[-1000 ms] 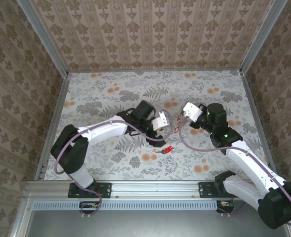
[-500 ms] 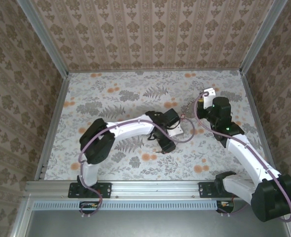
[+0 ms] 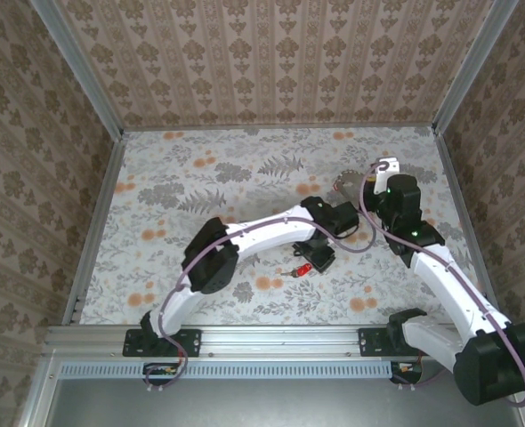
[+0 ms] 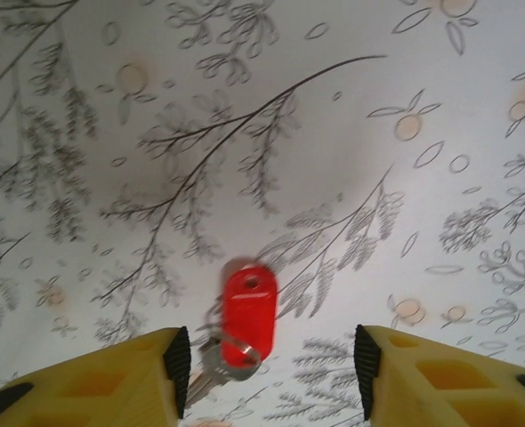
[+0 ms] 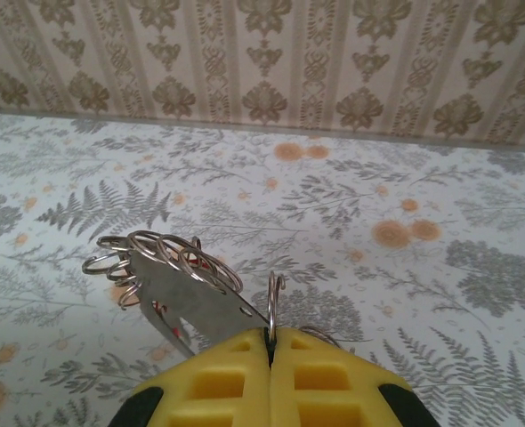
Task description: Put the keys on the keyring
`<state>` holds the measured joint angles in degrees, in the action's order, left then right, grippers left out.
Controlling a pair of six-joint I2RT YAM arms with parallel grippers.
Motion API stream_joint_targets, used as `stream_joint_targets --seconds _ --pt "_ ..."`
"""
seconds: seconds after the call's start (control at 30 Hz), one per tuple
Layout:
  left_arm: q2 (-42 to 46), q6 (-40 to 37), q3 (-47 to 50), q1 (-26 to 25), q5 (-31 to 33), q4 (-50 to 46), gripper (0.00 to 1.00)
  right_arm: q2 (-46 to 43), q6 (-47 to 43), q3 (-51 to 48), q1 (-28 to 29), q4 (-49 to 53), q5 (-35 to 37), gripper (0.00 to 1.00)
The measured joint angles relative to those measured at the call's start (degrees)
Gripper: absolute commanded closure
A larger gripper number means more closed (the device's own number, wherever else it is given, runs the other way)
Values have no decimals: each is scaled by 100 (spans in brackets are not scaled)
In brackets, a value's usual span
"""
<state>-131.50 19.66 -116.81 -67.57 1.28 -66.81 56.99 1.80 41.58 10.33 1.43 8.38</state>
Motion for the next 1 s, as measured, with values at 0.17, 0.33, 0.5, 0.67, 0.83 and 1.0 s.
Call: stream_joint_targets --seconds 0.17,0.33,0.5,0.67,0.83,1.0 --pt "-428 391 -321 63 28 -452 51 -295 -2 -7 -11 61 208 100" --pt "-431 603 28 269 28 -570 61 -645 -11 -92 -24 63 378 100" --pt "-428 625 26 282 26 -673 64 -811 -55 -125 -94 203 457 100" --pt "-428 627 -22 273 24 -824 64 -837 -136 -125 -120 249 457 100" --pt "-415 632 44 275 13 -883 62 -837 -184 -125 -120 297 455 100" --pt "-372 697 372 295 -142 -820 61 -837 -216 -125 -120 319 450 100"
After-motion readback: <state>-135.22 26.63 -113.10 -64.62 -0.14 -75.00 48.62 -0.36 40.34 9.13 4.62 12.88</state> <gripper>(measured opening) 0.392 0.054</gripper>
